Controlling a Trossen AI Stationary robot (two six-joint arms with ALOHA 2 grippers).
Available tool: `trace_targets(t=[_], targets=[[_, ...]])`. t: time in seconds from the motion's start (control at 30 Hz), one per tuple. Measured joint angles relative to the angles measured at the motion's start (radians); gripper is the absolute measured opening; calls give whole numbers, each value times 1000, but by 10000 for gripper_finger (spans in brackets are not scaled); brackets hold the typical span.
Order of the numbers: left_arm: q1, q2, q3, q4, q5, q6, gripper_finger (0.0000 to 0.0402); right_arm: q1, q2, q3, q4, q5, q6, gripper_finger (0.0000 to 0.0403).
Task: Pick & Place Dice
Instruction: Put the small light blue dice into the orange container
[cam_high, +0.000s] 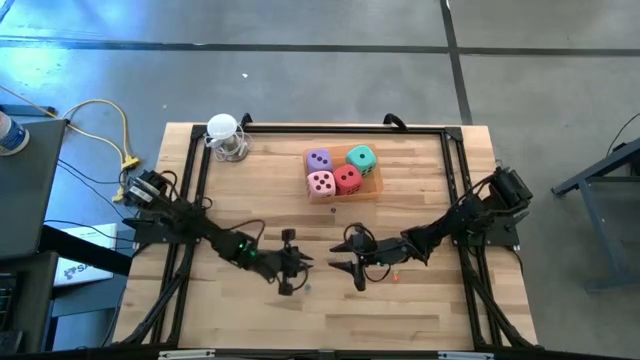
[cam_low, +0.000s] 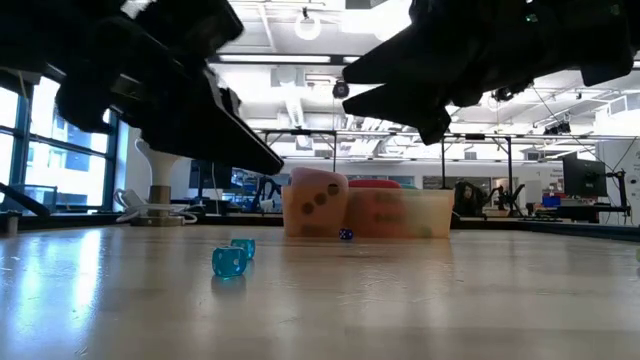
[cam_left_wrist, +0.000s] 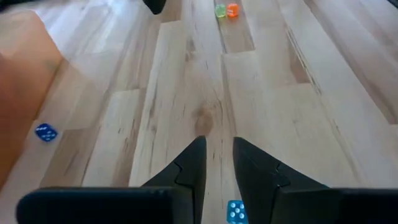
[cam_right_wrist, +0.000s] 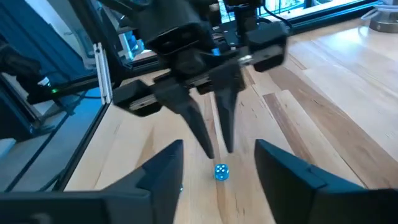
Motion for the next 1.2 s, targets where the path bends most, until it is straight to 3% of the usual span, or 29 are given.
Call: trace_targets(t=[0.17,0.3,0.5,0.7,0.9,1.07,1.2], targets=[[12,0,0,14,45,9,75,13,0,0,0,12,-28,235],[-22,0,0,14,7,5,86,14,0,0,0,19,-28,257],[-91,0,0,5,-93,-5,141,26,0,0,0,16,-28,268],[-83,0,0,-160,-113,-179,178,45,0,0,-1,18,-33,269],[-42,0,-1,-184,-64,-196,180,51,0,0,-1,18,-80,268],[-16,3,-1,-199,61,-219,180,51,0,0,-1,18,-79,268],[-10,3,-1,-199,82,-196,180,51,0,0,-1,18,-79,268]])
